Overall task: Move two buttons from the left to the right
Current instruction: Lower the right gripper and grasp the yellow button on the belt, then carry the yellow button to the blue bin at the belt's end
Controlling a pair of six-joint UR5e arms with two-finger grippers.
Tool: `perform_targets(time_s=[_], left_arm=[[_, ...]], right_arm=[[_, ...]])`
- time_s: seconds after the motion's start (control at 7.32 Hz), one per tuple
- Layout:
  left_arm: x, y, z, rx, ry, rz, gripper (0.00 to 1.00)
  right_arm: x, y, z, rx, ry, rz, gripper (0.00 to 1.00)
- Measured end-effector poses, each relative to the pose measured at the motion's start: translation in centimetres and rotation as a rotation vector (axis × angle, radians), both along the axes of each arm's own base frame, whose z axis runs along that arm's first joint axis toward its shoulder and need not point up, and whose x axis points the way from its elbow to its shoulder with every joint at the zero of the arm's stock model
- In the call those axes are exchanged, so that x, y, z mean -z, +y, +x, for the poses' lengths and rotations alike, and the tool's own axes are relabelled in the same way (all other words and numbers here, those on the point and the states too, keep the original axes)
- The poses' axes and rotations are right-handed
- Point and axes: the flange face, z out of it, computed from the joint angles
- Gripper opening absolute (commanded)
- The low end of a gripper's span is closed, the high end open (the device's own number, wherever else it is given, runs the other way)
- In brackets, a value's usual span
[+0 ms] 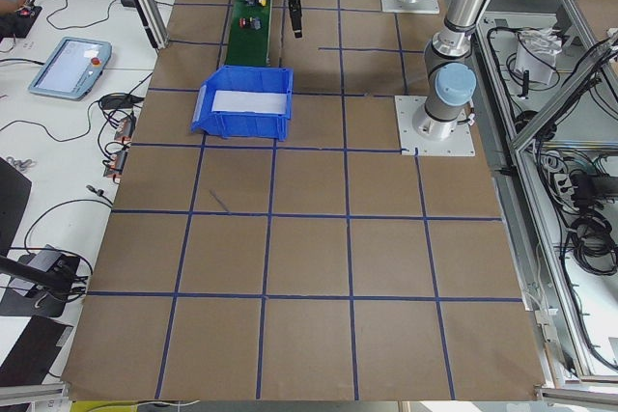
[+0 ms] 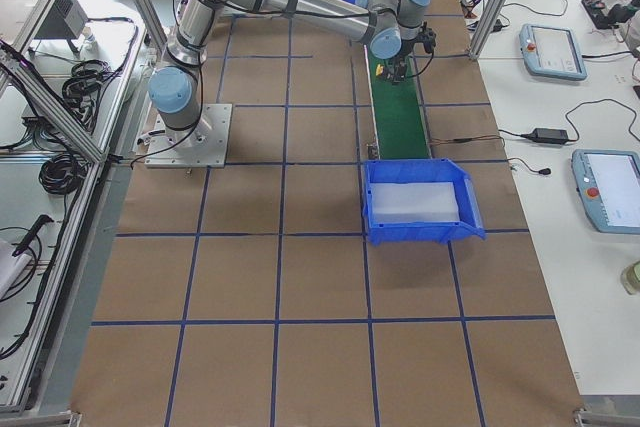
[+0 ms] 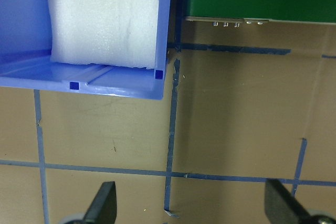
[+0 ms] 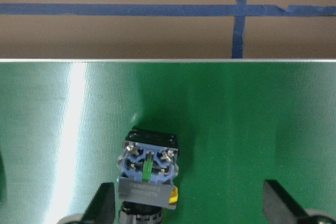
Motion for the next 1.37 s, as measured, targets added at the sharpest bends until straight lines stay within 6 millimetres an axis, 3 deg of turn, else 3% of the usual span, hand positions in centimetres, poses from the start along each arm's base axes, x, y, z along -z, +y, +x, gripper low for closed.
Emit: perform_targets(time_s=[0.27, 0.41, 0.55, 0.68, 0.82, 1.09, 1.37], left_arm=[[0.0, 0.0, 0.0, 0.001, -0.001, 0.001, 1.00], [0.0, 0.0, 0.0, 0.001, -0.001, 0.000, 1.00], [0.0, 0.0, 0.0, 0.002, -0.002, 0.000, 1.00], [0.0, 0.0, 0.0, 0.002, -0.002, 0.000, 1.00], [0.0, 0.0, 0.0, 0.002, -0.002, 0.000, 1.00], [0.0, 0.0, 0.0, 0.001, -0.002, 0.000, 1.00], [0.0, 0.0, 0.0, 0.001, -0.002, 0.000, 1.00]], right_arm=[[0.3, -0.5, 0.0, -0.004, 0.002, -0.005, 0.70], [0.6, -0.7, 0.0, -0.005, 0.003, -0.003, 0.45], [1.0, -0.8, 0.0, -0.005, 0.003, 0.000, 0.27], [1.1, -1.0, 0.0, -0.008, 0.001, -0.002, 0.24], [1.0, -1.2, 0.0, -0.015, 0.000, -0.014, 0.10], [0.0, -1.7, -0.2, -0.026, 0.003, -0.051, 0.09], [-3.2, -2.4, -2.2, -0.037, 0.012, -0.085, 0.09]])
